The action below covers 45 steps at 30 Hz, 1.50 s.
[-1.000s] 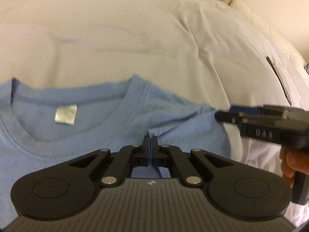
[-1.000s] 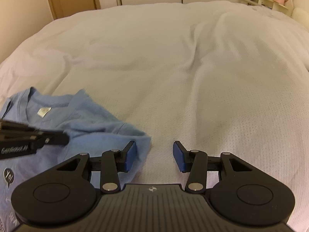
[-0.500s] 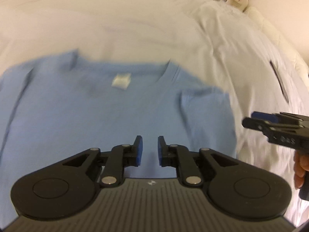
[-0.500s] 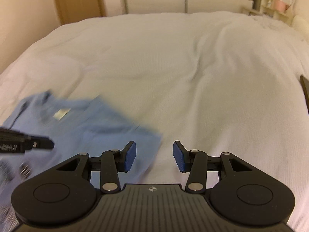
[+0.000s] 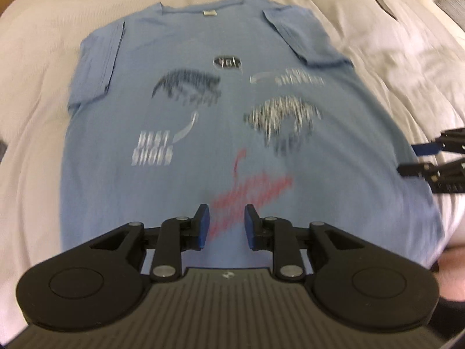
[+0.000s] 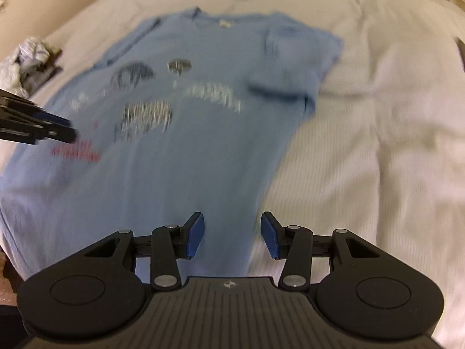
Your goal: Fold clothes
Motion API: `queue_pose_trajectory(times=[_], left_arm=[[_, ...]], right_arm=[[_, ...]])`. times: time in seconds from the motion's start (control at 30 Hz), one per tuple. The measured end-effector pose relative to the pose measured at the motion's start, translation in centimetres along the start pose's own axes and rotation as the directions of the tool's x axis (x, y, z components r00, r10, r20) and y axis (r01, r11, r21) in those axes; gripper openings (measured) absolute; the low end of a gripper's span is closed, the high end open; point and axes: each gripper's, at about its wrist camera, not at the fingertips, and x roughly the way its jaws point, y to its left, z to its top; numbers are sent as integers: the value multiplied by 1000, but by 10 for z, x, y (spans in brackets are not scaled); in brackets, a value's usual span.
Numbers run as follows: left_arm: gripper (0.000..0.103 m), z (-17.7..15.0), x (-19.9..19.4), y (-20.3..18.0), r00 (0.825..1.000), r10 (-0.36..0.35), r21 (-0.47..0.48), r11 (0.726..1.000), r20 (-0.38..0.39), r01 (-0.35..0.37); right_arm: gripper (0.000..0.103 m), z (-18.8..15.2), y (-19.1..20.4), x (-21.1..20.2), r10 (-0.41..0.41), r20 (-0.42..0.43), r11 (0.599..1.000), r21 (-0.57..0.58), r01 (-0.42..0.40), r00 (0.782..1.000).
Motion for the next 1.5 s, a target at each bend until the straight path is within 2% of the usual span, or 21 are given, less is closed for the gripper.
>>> queue_pose_trajectory(times=[0.1, 0.17, 0.3, 0.47, 0.6, 0.7, 0.77, 0.83, 0.9, 1.0, 1.13, 1.27, 1.33, 1.4, 1.5], left_arm=[[21, -30, -15, 11, 999, -39, 46, 998, 7, 39], [22, -51, -29, 19, 998, -64, 86, 994, 16, 63], [25, -85, -64, 39, 995, -91, 104, 991, 40, 87], [27, -114, -99, 56, 995, -55, 100, 994, 80, 47], [29, -130, -114, 54, 993, 6, 145, 989, 114, -22], [33, -146, -117, 41, 991, 60, 231, 969, 123, -87], [35, -158, -117, 25, 988, 101, 316, 939, 121, -135], [42, -171, -114, 10, 982, 138, 399, 900, 125, -178], [51, -183, -109, -4, 977, 168, 469, 857, 134, -212], [52, -198, -95, -18, 967, 195, 568, 782, 165, -254], [50, -214, -64, -30, 957, 186, 694, 659, 223, -290], [48, -219, -42, -35, 957, 138, 765, 577, 255, -287], [48, -215, -38, -35, 958, 116, 770, 573, 263, -281], [48, -206, -39, -35, 961, 89, 766, 587, 261, -262], [44, -195, -40, -36, 955, 85, 756, 592, 285, -279]], right_arm=[[46, -26, 13, -8, -97, -43, 994, 38, 98, 994], [47, -36, 25, -17, -158, -43, 984, 75, 161, 986], [47, -53, 58, -42, -261, -24, 959, 106, 262, 965], [47, -56, 96, -63, -290, -10, 943, 166, 287, 957], [48, -56, 119, -78, -259, 16, 962, 92, 256, 966], [48, -64, 129, -84, -228, 29, 974, 13, 227, 973], [48, -73, 133, -85, -207, 34, 977, -46, 209, 978], [49, -85, 133, -88, -183, 33, 979, -82, 185, 983], [51, -97, 132, -90, -158, 31, 980, -118, 160, 987], [52, -112, 132, -93, -123, 24, 978, -164, 126, 992], [52, -122, 135, -85, -133, 5, 977, -168, 132, 991], [53, -126, 140, -79, -168, -9, 980, -112, 166, 986], [53, -128, 144, -78, -189, -12, 978, -89, 187, 982], [54, -130, 148, -79, -204, -13, 977, -64, 202, 979], [55, -133, 156, -78, -212, -14, 976, -60, 211, 977]])
